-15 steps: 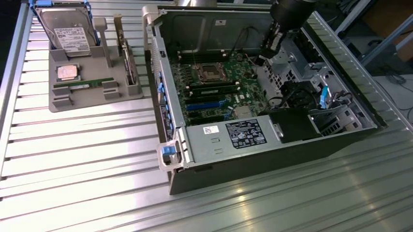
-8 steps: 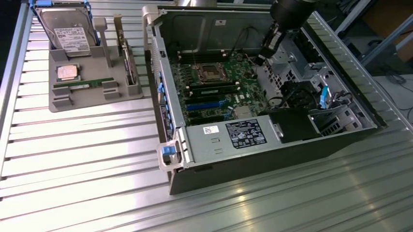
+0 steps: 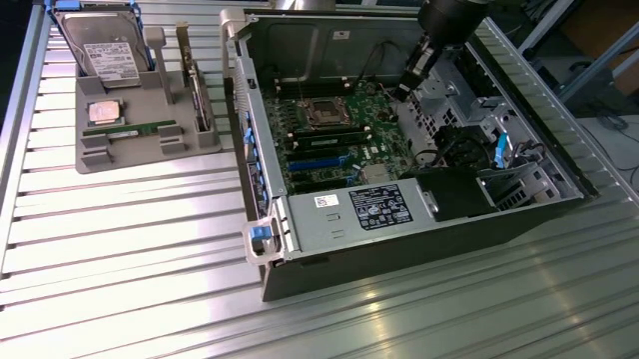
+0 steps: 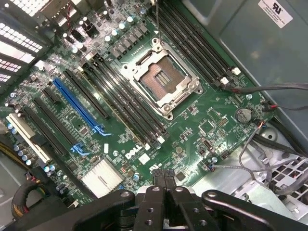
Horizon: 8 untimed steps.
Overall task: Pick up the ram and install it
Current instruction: 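Press down the ram until it locks into place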
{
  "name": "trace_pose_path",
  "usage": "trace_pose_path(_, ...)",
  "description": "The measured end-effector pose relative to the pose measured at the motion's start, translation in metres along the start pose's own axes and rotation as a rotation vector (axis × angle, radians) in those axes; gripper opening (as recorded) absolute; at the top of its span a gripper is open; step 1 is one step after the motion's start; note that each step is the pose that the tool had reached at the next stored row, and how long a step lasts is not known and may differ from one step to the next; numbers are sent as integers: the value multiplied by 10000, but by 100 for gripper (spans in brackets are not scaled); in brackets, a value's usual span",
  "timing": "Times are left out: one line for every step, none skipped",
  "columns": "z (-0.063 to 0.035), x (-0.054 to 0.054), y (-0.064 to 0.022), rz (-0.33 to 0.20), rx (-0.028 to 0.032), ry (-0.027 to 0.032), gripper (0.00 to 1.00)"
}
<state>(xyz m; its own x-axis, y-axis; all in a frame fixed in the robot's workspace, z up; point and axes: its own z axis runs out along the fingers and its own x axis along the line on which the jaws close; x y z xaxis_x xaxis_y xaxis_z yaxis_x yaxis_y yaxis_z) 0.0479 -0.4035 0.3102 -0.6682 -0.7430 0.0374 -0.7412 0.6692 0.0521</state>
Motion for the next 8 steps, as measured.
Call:
trace_pose_path(0,0,0,38,-1,-2,10)
trace_pose_path(0,0,0,102,-4,-5,10)
trace_pose_path(0,0,0,194,-7,-10,10)
trace_pose_path(0,0,0,269,-11,-14,10)
trace_pose_path(0,0,0,425,-16,-22,10)
trace_pose_path(0,0,0,509,-19,-26,10)
trace_pose_path(0,0,0,621,-23,-32,10)
trace_pose_path(0,0,0,706,-27,-37,10)
